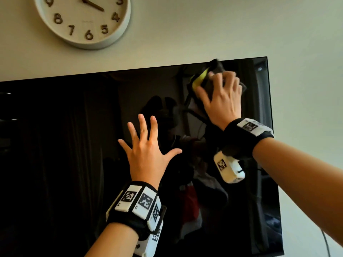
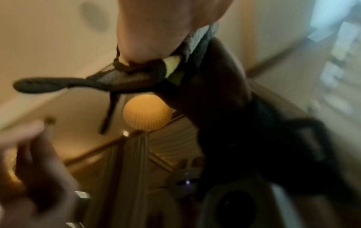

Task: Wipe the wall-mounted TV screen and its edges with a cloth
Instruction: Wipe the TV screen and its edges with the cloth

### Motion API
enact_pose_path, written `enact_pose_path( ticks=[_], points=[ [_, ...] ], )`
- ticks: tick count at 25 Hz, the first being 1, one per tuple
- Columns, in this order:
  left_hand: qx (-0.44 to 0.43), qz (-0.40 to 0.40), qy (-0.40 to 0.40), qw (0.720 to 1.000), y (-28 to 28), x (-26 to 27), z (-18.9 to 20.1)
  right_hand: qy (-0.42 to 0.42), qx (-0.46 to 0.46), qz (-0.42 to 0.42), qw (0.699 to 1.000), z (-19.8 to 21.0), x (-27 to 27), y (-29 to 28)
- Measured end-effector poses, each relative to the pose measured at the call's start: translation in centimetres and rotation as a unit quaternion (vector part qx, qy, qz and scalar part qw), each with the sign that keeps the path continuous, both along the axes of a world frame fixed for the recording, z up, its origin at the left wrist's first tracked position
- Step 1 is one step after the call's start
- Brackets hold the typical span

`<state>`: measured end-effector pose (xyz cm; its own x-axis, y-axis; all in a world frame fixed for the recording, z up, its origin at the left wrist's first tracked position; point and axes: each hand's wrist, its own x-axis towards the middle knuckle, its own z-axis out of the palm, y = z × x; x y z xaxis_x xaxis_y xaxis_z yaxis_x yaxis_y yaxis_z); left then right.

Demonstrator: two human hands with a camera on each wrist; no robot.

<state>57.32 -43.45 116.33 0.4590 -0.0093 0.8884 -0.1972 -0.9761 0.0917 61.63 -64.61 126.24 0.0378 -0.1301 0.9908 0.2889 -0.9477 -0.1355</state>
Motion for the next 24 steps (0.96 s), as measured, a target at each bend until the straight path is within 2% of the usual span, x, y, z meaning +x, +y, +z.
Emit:
enact_pose_path(
  ticks=[1,2,4,5,6,8,9,10,12,13,14,16,17,18,20,21,22,24],
  points=[
    [0.002,0.001,-0.004,1.000,0.0,0.1,-0.1,-0.004,-0.045,-0.007,0.999,-0.2,0.2,-0.6],
    [0.005,0.004,-0.007,1.000,0.1,0.1,-0.1,0.002,-0.035,-0.012,0.999,0.3,0.2,-1.5],
    [0.014,0.011,-0.013,1.000,0.1,0.3,-0.3,0.012,0.111,0.019,0.994,1.4,-0.2,-3.2],
    [0.018,0.016,-0.016,1.000,0.0,0.3,-0.4,0.016,0.152,0.019,0.988,1.5,-0.1,-3.3],
    [0.021,0.018,-0.016,0.999,0.0,0.2,-0.5,0.020,0.130,0.003,0.991,1.0,-0.1,-2.9],
    [0.015,0.018,-0.007,1.000,-0.3,-0.1,-0.3,0.018,-0.006,-0.008,1.000,-0.4,0.1,-2.5],
    [0.006,0.015,0.004,1.000,-0.6,-0.3,-0.2,0.016,-0.027,-0.008,0.999,-0.1,0.1,-3.4],
    [-0.003,0.012,0.013,1.000,-1.0,-0.5,-0.1,0.026,0.015,-0.009,1.000,0.7,-0.1,-4.7],
    [-0.005,0.001,0.010,1.000,-2.0,-1.0,-0.5,0.042,0.166,0.025,0.985,1.9,-0.6,-6.1],
    [0.007,-0.006,0.002,1.000,-2.5,-1.2,-1.0,0.042,0.198,0.022,0.979,1.7,-0.5,-6.1],
    [0.022,-0.013,-0.001,1.000,-3.2,-1.2,-1.6,0.036,0.170,0.006,0.985,0.9,-0.4,-5.5],
    [0.048,-0.013,0.005,0.999,-4.2,-0.9,-2.9,0.020,0.033,-0.014,0.999,-1.2,0.0,-4.7],
    [0.057,-0.007,0.010,0.998,-4.7,-0.7,-3.5,0.014,-0.001,-0.016,1.000,-1.4,0.3,-5.4],
    [0.065,0.001,0.014,0.998,-5.0,-0.4,-3.8,0.017,0.025,-0.012,0.999,-1.0,0.1,-6.4],
    [0.075,0.021,0.012,0.997,-5.1,-0.1,-4.3,0.022,0.152,0.028,0.988,-0.6,-0.2,-7.2],
    [0.079,0.027,0.009,0.996,-5.1,0.0,-4.3,0.023,0.171,0.024,0.985,-1.2,0.0,-6.9],
    [0.081,0.030,0.006,0.996,-5.1,0.0,-4.4,0.021,0.132,0.007,0.991,-2.5,-0.1,-6.3],
    [0.079,0.029,0.003,0.996,-5.0,0.0,-4.4,0.027,-0.001,-0.016,0.999,-5.0,0.0,-5.9]
  ],
)
